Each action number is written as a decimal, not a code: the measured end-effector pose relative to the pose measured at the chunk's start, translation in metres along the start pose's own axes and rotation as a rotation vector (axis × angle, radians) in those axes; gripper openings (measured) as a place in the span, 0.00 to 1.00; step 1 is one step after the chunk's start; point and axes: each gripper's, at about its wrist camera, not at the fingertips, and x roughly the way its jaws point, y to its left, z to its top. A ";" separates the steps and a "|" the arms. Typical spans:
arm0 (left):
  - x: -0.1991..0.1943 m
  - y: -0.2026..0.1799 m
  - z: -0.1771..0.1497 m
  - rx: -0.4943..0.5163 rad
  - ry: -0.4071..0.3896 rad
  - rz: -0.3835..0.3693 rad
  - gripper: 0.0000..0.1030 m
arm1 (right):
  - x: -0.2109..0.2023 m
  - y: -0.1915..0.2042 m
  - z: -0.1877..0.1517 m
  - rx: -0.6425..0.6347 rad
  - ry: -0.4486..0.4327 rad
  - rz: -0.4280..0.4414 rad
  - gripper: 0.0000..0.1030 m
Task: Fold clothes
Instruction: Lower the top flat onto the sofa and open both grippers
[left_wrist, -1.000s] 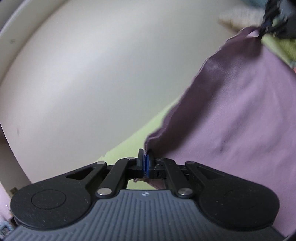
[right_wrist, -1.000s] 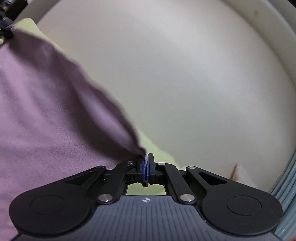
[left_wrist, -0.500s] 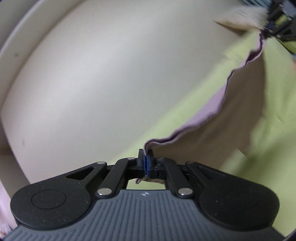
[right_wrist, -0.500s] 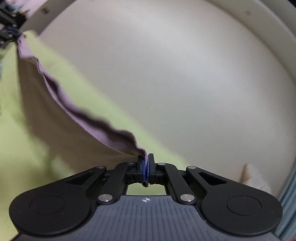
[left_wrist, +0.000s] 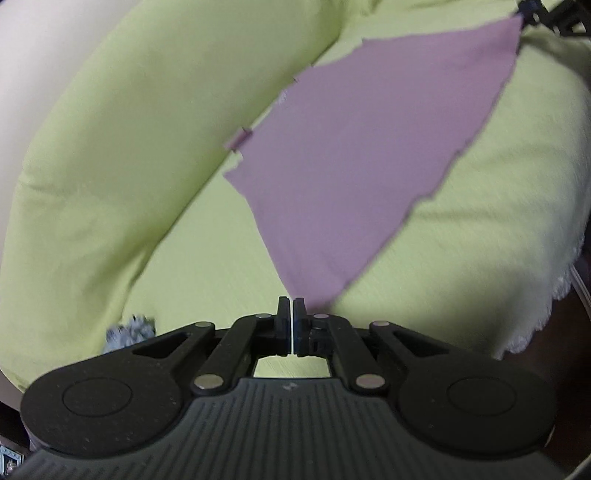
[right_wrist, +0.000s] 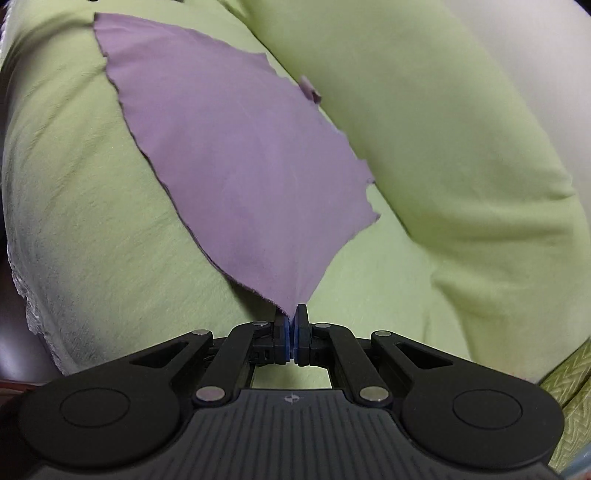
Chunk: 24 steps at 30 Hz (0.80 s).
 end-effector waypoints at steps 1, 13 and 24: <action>0.009 -0.006 0.014 0.023 -0.002 0.013 0.05 | 0.001 0.011 0.004 0.000 0.021 0.004 0.08; -0.044 0.071 0.082 0.548 -0.067 0.150 0.30 | 0.055 0.178 0.039 -0.287 0.000 -0.140 0.49; -0.022 0.058 0.071 0.719 -0.133 0.172 0.02 | 0.067 0.198 0.043 -0.420 -0.021 -0.186 0.07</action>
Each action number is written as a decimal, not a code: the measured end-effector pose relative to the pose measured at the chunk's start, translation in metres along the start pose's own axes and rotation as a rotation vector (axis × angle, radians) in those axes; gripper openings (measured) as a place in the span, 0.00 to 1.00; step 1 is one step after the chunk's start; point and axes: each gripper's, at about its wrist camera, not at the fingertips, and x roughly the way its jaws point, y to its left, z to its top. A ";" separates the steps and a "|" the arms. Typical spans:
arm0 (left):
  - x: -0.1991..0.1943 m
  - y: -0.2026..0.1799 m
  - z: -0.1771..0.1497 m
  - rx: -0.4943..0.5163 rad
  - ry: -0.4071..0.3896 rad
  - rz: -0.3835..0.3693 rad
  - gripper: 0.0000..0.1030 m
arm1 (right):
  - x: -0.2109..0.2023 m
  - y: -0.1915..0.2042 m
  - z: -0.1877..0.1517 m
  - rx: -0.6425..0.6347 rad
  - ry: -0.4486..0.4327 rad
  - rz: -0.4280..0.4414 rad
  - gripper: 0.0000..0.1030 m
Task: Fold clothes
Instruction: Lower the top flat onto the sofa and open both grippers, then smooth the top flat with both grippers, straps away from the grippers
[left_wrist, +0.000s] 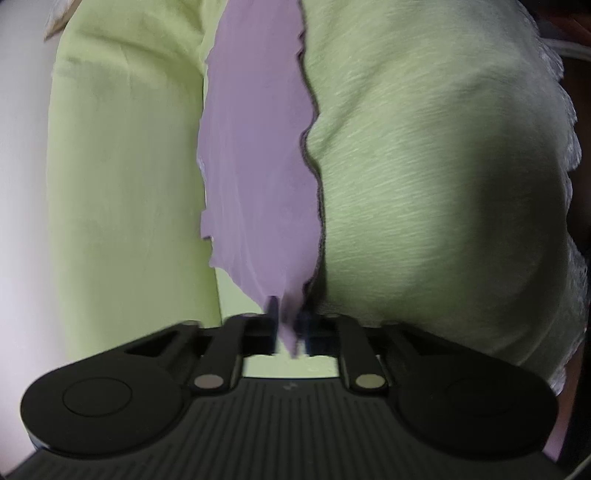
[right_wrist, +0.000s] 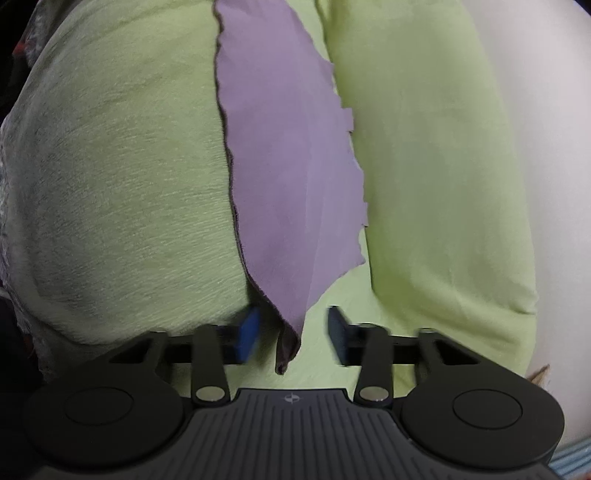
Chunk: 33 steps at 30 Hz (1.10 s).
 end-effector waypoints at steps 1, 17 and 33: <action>-0.010 0.004 -0.001 -0.033 -0.005 -0.009 0.02 | 0.000 -0.003 0.000 0.015 0.001 0.017 0.00; -0.078 0.032 -0.016 -0.239 -0.076 -0.189 0.01 | -0.027 -0.021 -0.022 0.033 -0.022 0.102 0.00; -0.076 0.134 -0.017 -0.800 -0.142 -0.384 0.25 | -0.051 -0.156 -0.038 0.762 -0.109 0.577 0.41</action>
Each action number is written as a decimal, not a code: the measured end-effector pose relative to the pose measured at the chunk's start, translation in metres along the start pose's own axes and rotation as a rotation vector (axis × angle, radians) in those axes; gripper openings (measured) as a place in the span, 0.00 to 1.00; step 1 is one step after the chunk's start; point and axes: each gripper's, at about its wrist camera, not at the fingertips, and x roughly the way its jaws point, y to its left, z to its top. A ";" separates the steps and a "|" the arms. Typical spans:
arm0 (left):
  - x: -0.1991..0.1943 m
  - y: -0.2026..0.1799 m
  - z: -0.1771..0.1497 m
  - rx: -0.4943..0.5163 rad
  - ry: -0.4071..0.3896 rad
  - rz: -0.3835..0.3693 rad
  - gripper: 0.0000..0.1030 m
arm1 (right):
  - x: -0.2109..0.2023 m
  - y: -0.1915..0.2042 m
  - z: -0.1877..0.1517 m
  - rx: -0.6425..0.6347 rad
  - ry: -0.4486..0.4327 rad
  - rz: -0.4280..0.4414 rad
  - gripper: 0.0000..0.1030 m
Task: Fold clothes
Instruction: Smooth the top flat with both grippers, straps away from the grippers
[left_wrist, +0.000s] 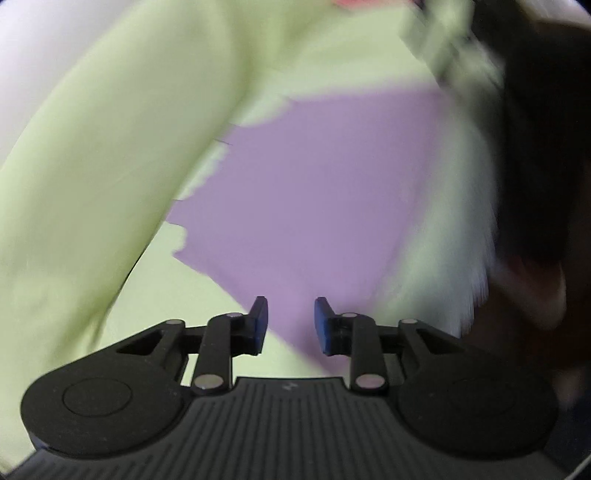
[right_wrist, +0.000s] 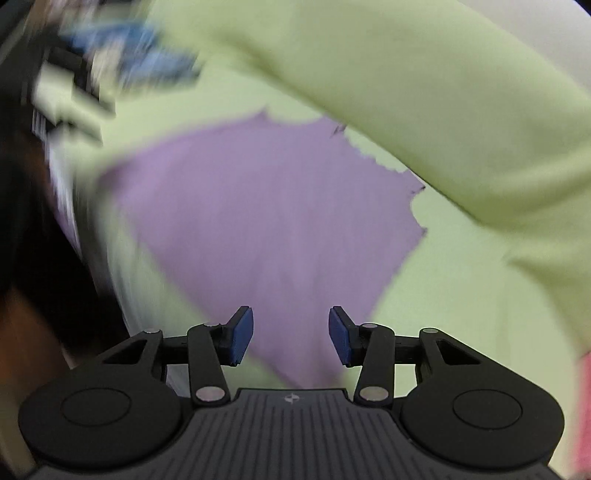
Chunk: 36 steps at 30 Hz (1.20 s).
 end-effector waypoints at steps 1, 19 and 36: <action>0.014 0.006 0.006 -0.084 0.004 -0.013 0.24 | 0.007 -0.007 0.010 0.052 -0.010 0.022 0.39; 0.239 0.160 0.096 -0.400 0.111 0.029 0.10 | 0.176 -0.145 0.120 0.424 -0.037 0.073 0.20; 0.419 0.270 0.172 -0.401 0.073 0.130 0.11 | 0.335 -0.273 0.196 0.517 -0.086 -0.027 0.07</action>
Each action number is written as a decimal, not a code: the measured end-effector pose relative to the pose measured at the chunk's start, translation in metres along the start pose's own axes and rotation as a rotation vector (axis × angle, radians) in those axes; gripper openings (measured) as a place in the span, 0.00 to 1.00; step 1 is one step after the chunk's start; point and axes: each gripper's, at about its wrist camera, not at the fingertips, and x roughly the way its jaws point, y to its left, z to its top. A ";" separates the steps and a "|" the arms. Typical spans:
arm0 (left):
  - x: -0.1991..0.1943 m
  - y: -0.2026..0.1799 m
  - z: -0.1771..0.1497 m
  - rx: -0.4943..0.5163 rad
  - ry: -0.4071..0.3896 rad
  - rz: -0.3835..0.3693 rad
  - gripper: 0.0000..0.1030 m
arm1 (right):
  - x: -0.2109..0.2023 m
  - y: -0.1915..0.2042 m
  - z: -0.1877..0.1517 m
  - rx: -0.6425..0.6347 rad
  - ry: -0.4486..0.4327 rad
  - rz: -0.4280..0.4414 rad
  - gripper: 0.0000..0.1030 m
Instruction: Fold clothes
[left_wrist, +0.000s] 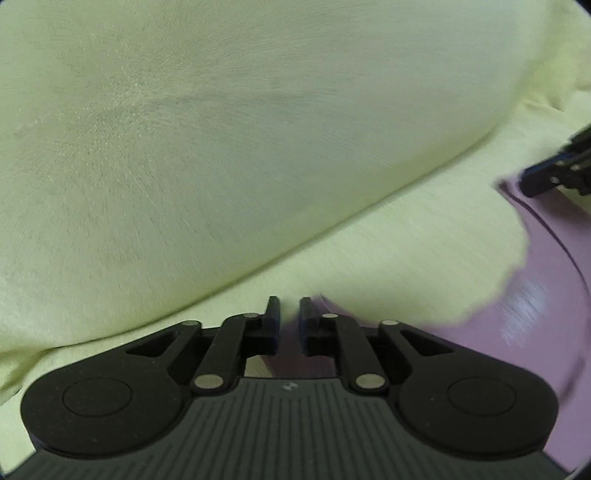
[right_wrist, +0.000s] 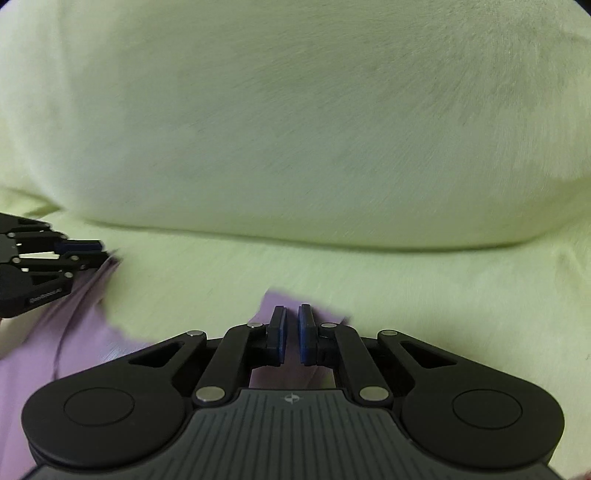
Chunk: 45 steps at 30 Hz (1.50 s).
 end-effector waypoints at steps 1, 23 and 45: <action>-0.003 0.006 0.002 -0.027 -0.013 0.017 0.11 | -0.005 -0.002 0.001 0.004 -0.016 -0.001 0.15; -0.204 0.008 0.008 -0.234 0.020 0.072 0.63 | -0.184 0.014 -0.042 0.194 -0.204 -0.034 0.74; -0.514 -0.140 -0.185 -0.455 0.181 0.067 0.96 | -0.453 0.163 -0.279 0.147 -0.055 -0.074 0.98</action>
